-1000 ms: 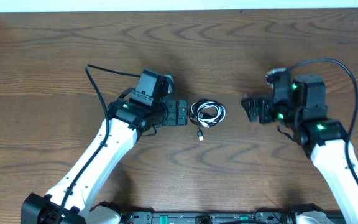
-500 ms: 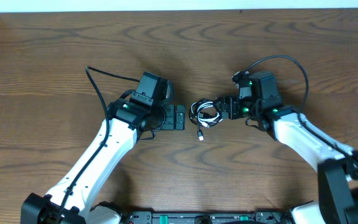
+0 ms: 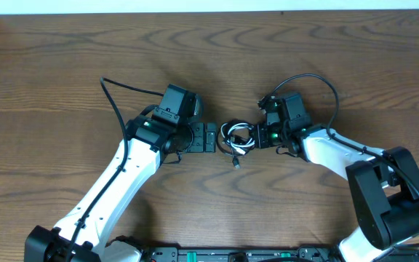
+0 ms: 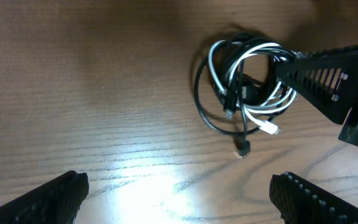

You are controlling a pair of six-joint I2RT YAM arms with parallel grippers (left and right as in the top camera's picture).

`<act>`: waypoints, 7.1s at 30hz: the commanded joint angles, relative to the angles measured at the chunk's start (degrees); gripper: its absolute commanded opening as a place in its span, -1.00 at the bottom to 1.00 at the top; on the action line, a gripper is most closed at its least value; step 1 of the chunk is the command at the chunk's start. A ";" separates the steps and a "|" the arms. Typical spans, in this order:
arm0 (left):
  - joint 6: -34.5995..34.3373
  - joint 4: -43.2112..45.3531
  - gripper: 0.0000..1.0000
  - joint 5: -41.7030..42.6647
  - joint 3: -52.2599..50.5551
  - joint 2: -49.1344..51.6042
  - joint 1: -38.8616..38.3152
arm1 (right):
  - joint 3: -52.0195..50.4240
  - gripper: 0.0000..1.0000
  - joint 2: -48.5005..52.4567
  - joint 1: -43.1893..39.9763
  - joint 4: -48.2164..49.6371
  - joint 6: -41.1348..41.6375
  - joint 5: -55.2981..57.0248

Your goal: Untangle cables

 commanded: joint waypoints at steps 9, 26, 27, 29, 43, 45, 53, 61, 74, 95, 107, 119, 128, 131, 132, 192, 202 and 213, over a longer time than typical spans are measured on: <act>1.97 1.05 0.96 8.68 0.39 -0.48 -0.04 | 0.66 -0.98 -10.23 0.28 -3.41 -4.39 -8.94; 3.37 5.64 0.96 14.01 0.39 -0.33 -0.04 | 0.66 -0.98 -16.55 0.33 -5.70 -4.17 -15.87; 3.37 5.62 0.97 14.03 0.39 -0.31 -0.04 | 0.66 -0.98 -16.55 0.33 -6.10 -4.20 -16.17; 3.37 5.60 0.97 14.03 0.39 -0.11 -0.04 | 0.63 -0.98 -16.55 0.33 -7.06 -4.22 -16.13; 3.30 5.29 0.96 14.08 0.39 4.90 -0.04 | 0.63 -0.98 -16.52 0.33 -24.13 -4.46 3.91; 3.30 5.88 0.96 14.10 0.39 5.29 -0.04 | 0.63 -0.98 -16.52 0.33 -27.58 -4.39 7.43; 3.10 10.56 0.96 14.05 0.39 5.73 -0.04 | 0.63 -0.98 -16.52 0.57 -33.09 -4.22 12.26; 2.75 11.21 0.96 14.08 0.39 5.77 -0.04 | 0.63 -0.98 -16.52 0.55 -29.03 -4.79 -1.01; -3.39 11.23 0.96 14.08 0.39 10.54 -0.04 | 0.63 -0.98 -16.52 0.55 -26.91 -4.17 -6.95; -7.45 15.30 0.96 10.27 0.39 21.75 -8.04 | 0.63 -0.98 -16.52 0.55 -24.55 -4.00 -10.45; -9.14 15.04 0.97 3.58 0.39 21.79 -10.01 | 0.63 -0.98 -16.52 0.55 -24.24 -2.64 -11.91; -9.16 15.04 0.96 2.38 0.39 21.79 -10.01 | 0.66 -0.98 -16.52 0.55 -22.88 -2.60 -16.39; -9.16 15.04 0.96 2.40 0.37 21.79 -10.01 | 0.66 -0.98 -16.52 0.55 -22.25 -2.64 -18.95; -9.16 15.08 0.96 2.38 0.09 21.79 -10.01 | 0.66 -0.98 -16.52 0.55 -22.12 -2.64 -18.93; -9.14 15.08 0.96 2.36 -0.07 21.79 -10.01 | 0.66 -0.98 -16.52 0.55 -22.01 -2.64 -18.95; -8.41 15.54 -0.85 0.35 -9.75 21.73 -9.88 | 0.37 -0.56 -16.44 -7.69 -23.96 -5.51 -5.68; -7.30 15.06 -0.85 0.59 -8.96 13.73 -8.52 | 0.37 -0.50 -16.44 -3.19 -23.10 -5.49 -2.34; -7.32 15.13 -0.85 6.01 -8.94 -3.74 -8.22 | 0.37 -0.44 -16.44 -3.21 -22.47 -5.51 -3.93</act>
